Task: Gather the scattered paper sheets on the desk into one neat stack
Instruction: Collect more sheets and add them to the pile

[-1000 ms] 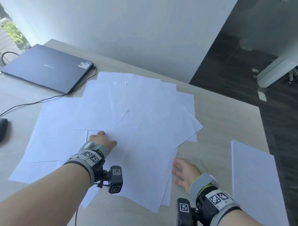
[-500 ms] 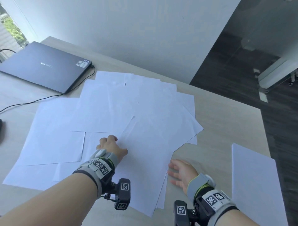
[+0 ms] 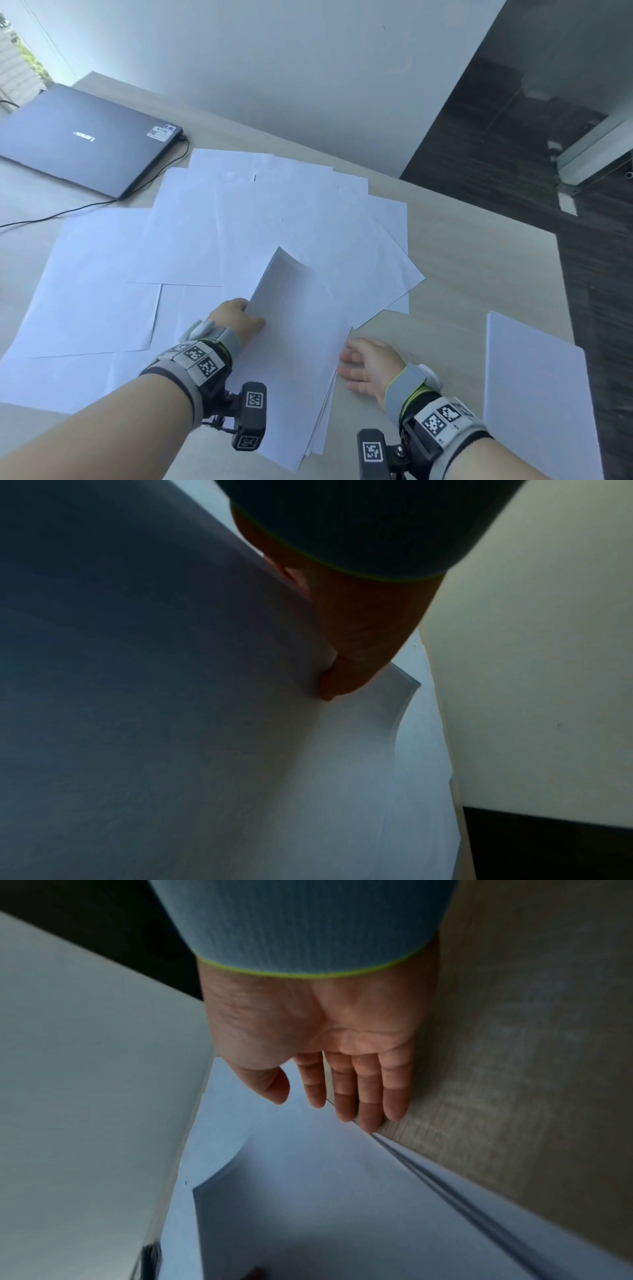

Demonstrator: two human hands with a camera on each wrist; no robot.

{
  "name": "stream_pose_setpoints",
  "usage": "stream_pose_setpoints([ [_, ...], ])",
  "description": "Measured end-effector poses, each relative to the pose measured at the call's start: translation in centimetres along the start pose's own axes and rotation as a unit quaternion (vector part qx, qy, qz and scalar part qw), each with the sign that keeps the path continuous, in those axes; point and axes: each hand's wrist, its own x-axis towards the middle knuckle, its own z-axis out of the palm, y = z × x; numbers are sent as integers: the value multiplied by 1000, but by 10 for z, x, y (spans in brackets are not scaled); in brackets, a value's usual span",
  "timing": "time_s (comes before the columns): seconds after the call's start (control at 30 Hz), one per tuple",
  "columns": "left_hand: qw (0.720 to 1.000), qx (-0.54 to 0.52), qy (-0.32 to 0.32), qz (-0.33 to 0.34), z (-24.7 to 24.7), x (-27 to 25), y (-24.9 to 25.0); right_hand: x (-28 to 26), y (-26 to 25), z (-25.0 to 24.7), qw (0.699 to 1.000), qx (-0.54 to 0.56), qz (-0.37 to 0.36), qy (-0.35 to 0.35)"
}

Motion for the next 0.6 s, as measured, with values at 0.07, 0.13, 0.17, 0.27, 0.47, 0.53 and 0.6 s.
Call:
stream_pose_setpoints([
  [0.07,999,-38,-18,20,-4,2,-1,6,-5,-5,996,-75,-43,15],
  [0.13,997,-76,-6,23,-7,7,-1,17,-15,-16,977,-170,-115,59],
  [0.17,995,-101,5,21,-9,10,-2,21,-23,-23,964,-206,-146,89],
  [0.27,981,-194,28,1,-10,19,-4,41,-49,-48,918,-287,-207,181],
  [0.47,930,-364,36,-27,-4,32,10,85,-97,-83,880,-356,-170,266],
  [0.53,911,-409,24,-41,0,37,15,94,-108,-85,865,-399,-135,273],
  [0.6,901,-430,6,-50,7,45,19,102,-115,-84,860,-406,-117,285],
])
